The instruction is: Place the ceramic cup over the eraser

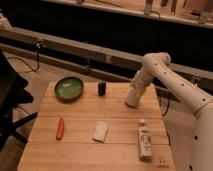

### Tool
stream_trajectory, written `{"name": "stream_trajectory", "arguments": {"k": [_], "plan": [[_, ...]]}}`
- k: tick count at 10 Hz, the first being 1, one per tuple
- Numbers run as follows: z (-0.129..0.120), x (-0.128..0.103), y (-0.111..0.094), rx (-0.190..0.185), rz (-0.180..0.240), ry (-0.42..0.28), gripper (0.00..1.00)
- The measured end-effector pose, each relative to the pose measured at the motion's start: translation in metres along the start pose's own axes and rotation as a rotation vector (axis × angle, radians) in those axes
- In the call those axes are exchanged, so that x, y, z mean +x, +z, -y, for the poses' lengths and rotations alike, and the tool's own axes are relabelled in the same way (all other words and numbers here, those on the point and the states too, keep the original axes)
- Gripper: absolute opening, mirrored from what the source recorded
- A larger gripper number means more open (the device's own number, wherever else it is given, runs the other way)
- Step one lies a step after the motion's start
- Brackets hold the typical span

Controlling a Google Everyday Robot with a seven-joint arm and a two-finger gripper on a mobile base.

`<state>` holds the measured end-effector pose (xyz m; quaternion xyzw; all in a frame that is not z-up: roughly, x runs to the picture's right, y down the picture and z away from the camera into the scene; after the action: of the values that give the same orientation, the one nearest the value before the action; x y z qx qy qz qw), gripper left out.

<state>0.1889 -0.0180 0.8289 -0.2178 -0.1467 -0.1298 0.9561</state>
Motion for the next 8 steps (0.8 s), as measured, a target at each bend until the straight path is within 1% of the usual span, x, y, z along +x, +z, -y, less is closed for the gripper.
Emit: {"name": "stream_trajectory", "arguments": {"k": [2, 3, 5, 8], "plan": [[0.013, -0.016, -0.026, 0.025, 0.005, -0.049, 0.02], [0.021, -0.026, -0.039, 0.037, 0.001, -0.079, 0.02], [0.036, -0.054, -0.051, 0.046, -0.018, -0.145, 0.02], [0.059, -0.1, -0.067, 0.063, -0.026, -0.262, 0.02]]}}
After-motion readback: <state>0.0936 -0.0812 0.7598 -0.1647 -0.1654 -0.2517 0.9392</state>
